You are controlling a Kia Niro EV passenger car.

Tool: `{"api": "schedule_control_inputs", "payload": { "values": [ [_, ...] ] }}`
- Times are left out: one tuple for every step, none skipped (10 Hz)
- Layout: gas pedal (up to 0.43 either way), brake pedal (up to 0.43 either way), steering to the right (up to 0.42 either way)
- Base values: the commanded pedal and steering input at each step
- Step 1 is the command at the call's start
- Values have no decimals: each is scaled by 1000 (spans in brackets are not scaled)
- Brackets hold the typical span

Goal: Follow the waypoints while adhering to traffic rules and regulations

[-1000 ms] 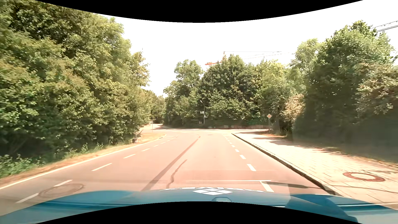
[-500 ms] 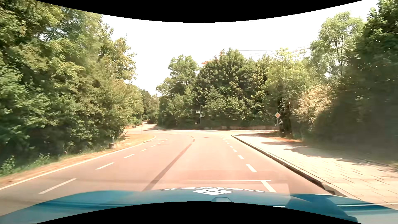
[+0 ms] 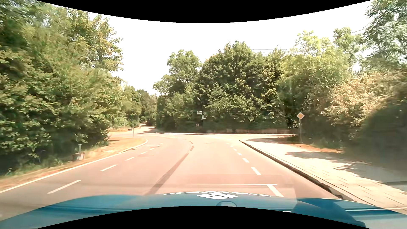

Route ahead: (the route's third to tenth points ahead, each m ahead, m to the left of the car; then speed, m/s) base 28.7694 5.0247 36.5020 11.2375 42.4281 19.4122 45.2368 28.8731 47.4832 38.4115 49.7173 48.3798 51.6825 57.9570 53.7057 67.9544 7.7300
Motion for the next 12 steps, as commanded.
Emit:
{"api": "schedule_control_inputs", "payload": {
  "values": [
    [8,0,4],
    [8,0,4],
    [0,0,4],
    [0,0,3],
    [0,0,3],
    [0,0,0],
    [0,0,-4],
    [0,0,-6],
    [0,0,-13],
    [0,0,-20],
    [0,0,-28],
    [0,0,-40]
  ]
}}
